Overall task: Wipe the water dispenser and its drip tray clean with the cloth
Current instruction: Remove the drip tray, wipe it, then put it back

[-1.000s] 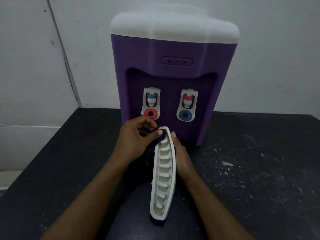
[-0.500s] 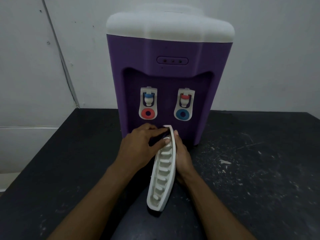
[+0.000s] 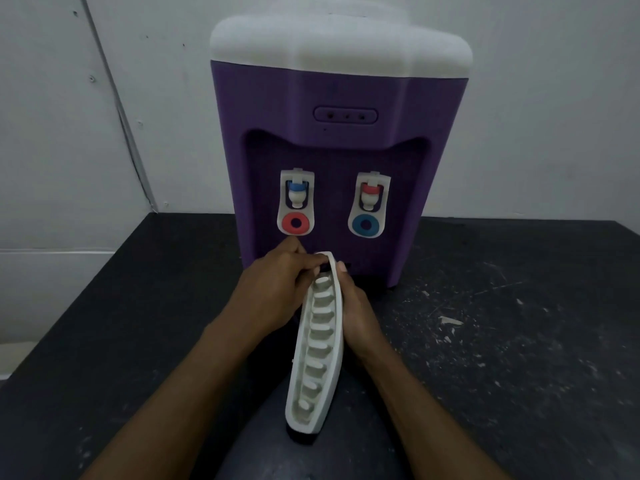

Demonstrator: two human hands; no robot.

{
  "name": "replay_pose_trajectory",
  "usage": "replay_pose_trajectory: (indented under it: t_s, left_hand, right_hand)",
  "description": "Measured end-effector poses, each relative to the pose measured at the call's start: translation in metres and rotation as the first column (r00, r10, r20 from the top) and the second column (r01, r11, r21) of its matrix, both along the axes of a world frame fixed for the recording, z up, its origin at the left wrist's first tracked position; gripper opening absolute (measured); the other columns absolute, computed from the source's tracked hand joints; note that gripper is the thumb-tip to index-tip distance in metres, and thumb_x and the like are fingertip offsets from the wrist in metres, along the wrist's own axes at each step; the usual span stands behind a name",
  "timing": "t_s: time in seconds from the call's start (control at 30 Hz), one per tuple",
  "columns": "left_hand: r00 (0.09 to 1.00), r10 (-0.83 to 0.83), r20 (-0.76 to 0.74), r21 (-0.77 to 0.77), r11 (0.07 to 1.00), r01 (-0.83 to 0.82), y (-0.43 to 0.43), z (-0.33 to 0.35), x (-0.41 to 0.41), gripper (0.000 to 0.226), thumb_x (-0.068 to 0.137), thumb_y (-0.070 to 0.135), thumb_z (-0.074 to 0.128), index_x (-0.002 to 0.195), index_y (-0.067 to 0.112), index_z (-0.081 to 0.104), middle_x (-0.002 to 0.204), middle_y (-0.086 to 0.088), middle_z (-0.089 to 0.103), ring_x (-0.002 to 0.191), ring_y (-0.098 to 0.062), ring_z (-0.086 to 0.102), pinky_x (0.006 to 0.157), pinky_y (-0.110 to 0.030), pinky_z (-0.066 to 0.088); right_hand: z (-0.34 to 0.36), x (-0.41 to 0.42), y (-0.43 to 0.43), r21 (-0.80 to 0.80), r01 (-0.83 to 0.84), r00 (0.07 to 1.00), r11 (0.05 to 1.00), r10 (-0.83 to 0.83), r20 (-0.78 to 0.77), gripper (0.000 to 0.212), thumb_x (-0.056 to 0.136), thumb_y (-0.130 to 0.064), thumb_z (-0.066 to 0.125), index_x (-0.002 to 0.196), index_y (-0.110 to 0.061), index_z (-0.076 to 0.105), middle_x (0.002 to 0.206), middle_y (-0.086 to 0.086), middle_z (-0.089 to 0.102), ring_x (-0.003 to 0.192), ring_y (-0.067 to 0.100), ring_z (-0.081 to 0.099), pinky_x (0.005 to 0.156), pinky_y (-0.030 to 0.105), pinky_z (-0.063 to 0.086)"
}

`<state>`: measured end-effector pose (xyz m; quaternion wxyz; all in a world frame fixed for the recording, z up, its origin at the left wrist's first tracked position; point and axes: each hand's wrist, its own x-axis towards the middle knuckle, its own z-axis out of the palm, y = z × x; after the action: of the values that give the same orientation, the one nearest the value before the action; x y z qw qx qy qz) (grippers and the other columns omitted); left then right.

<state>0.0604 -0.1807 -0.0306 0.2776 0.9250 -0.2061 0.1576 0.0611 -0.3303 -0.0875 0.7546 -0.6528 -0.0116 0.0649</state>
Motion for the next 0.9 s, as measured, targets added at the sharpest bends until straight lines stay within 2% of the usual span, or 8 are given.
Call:
replay_pose_trajectory:
  t_s: [0.17, 0.3, 0.37, 0.47, 0.57, 0.63, 0.7, 0.9]
  left_hand:
    - [0.999, -0.006, -0.031, 0.011, 1.000, 0.006, 0.006, -0.001, 0.002, 0.030, 0.102, 0.031, 0.055, 0.130, 0.036, 0.066, 0.093, 0.011, 0.053, 0.083, -0.005, 0.055, 0.073, -0.034, 0.052]
    - [0.998, 0.041, 0.055, -0.080, 0.996, -0.036, -0.002, -0.002, -0.002, 0.027, 0.097, 0.031, 0.064, 0.123, 0.030, 0.072, 0.089, 0.008, 0.058, 0.079, -0.007, 0.056, 0.069, -0.034, 0.052]
    - [0.990, 0.094, 0.103, -0.072, 0.994, -0.087, -0.007, -0.003, -0.005, 0.026, 0.096, 0.033, 0.065, 0.121, 0.030, 0.073, 0.090, 0.007, 0.061, 0.079, -0.009, 0.058, 0.067, -0.034, 0.053]
    - [0.978, 0.147, 0.149, 0.000, 0.989, -0.149, -0.010, -0.002, -0.008, 0.024, 0.098, 0.034, 0.063, 0.118, 0.030, 0.074, 0.091, 0.007, 0.060, 0.079, -0.012, 0.059, 0.062, -0.030, 0.048]
    - [0.997, 0.066, 0.045, -0.054, 0.997, -0.063, -0.006, -0.003, -0.004, 0.026, 0.100, 0.027, 0.061, 0.123, 0.028, 0.072, 0.090, 0.007, 0.058, 0.081, -0.010, 0.058, 0.070, -0.034, 0.052]
    - [0.996, -0.049, -0.076, -0.173, 0.984, 0.035, 0.002, -0.001, 0.001, 0.027, 0.100, 0.023, 0.061, 0.125, 0.027, 0.071, 0.088, 0.005, 0.059, 0.080, -0.008, 0.058, 0.075, -0.028, 0.051]
    - [0.988, -0.090, -0.125, -0.205, 0.977, 0.063, 0.008, -0.002, 0.005, 0.026, 0.100, 0.025, 0.062, 0.123, 0.030, 0.071, 0.085, 0.005, 0.060, 0.079, -0.007, 0.059, 0.073, -0.026, 0.050]
    - [0.989, 0.116, 0.097, -0.119, 0.987, -0.104, -0.002, -0.010, 0.002, 0.020, 0.093, 0.036, 0.070, 0.112, 0.032, 0.077, 0.083, 0.012, 0.062, 0.074, -0.006, 0.058, 0.064, -0.034, 0.052]
  right_hand:
    - [-0.001, 0.000, 0.000, -0.021, -0.013, 1.000, 1.000, 0.013, 0.022, 0.055, 0.098, -0.067, 0.040, 0.099, -0.031, 0.082, 0.098, 0.003, 0.080, 0.097, 0.017, 0.075, 0.089, 0.035, 0.054]
    - [-0.001, 0.001, -0.004, 0.059, 0.012, 1.000, 0.998, -0.012, 0.002, 0.050, 0.101, -0.063, 0.045, 0.097, -0.030, 0.082, 0.093, 0.001, 0.079, 0.090, 0.013, 0.075, 0.077, 0.025, 0.057]
    - [-0.001, 0.001, -0.006, 0.075, 0.022, 1.000, 0.997, -0.022, -0.002, 0.049, 0.103, -0.060, 0.044, 0.100, -0.029, 0.082, 0.097, 0.003, 0.080, 0.094, 0.015, 0.076, 0.077, 0.023, 0.058]
    - [0.000, 0.001, -0.002, 0.037, 0.023, 0.999, 0.999, -0.024, 0.024, 0.053, 0.105, -0.061, 0.038, 0.101, -0.031, 0.081, 0.105, 0.005, 0.080, 0.103, 0.018, 0.075, 0.085, 0.029, 0.057]
    - [0.001, -0.002, 0.000, 0.019, 0.002, 0.999, 1.000, -0.003, 0.051, 0.053, 0.101, -0.066, 0.038, 0.102, -0.034, 0.081, 0.107, 0.003, 0.079, 0.105, 0.016, 0.075, 0.083, 0.022, 0.057]
    - [0.001, -0.002, -0.001, 0.013, -0.009, 0.998, 1.000, 0.008, 0.061, 0.053, 0.099, -0.068, 0.039, 0.106, -0.035, 0.080, 0.107, 0.001, 0.079, 0.105, 0.014, 0.075, 0.080, 0.019, 0.057]
    - [0.001, -0.002, -0.001, 0.003, -0.014, 0.998, 1.000, 0.014, 0.063, 0.054, 0.098, -0.068, 0.040, 0.106, -0.033, 0.080, 0.106, 0.001, 0.080, 0.103, 0.014, 0.075, 0.079, 0.018, 0.057]
    - [-0.002, 0.002, -0.001, 0.001, 0.029, 0.998, 1.000, -0.029, 0.048, 0.052, 0.105, -0.060, 0.039, 0.097, -0.032, 0.081, 0.100, 0.006, 0.080, 0.097, 0.019, 0.077, 0.078, 0.024, 0.058]
